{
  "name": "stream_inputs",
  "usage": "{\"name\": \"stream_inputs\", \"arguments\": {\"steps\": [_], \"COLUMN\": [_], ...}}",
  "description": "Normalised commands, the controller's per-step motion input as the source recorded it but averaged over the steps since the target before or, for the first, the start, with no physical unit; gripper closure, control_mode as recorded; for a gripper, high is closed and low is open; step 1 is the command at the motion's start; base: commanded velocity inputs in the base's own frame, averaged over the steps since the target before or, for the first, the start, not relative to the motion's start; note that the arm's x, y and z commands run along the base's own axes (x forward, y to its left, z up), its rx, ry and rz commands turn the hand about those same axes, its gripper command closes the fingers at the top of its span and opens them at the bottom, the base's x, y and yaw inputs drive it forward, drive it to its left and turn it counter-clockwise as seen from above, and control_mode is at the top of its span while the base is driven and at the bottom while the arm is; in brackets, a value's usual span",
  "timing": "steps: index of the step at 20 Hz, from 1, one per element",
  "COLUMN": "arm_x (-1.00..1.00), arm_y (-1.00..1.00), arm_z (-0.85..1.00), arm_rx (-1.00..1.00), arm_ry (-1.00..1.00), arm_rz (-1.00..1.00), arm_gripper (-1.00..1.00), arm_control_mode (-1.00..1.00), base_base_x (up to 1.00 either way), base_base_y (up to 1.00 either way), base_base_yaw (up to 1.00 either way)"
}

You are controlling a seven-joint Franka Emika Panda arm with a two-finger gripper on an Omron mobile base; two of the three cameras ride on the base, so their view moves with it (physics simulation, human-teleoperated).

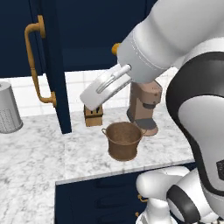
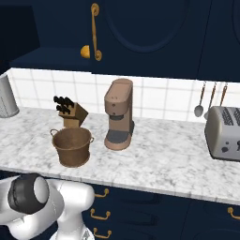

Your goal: Open the cabinet, pick up the bread from the cabinet and place it in the basket. Then move the basket to the dining counter.

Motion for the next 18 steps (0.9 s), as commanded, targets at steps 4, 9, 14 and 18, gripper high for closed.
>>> {"name": "stream_inputs", "arguments": {"steps": [4, 9, 14, 18], "arm_x": [0.45, 0.6, 0.73, 0.86], "arm_y": [-0.92, -0.77, -0.57, 0.01], "arm_z": [-0.51, -0.25, -0.23, -0.01], "arm_rx": [-0.12, -0.24, -0.16, -0.07], "arm_ry": [0.16, 0.25, 0.28, 0.0], "arm_rz": [-0.41, -0.59, -0.5, -0.18], "arm_gripper": [-1.0, -1.0, -1.0, -1.0], "arm_control_mode": [-1.0, -1.0, -1.0, -1.0], "base_base_x": [0.0, 0.0, 0.0, 0.0], "base_base_y": [0.0, 0.0, 0.0, 0.0], "base_base_yaw": [0.0, 0.0, 0.0, 0.0]}}
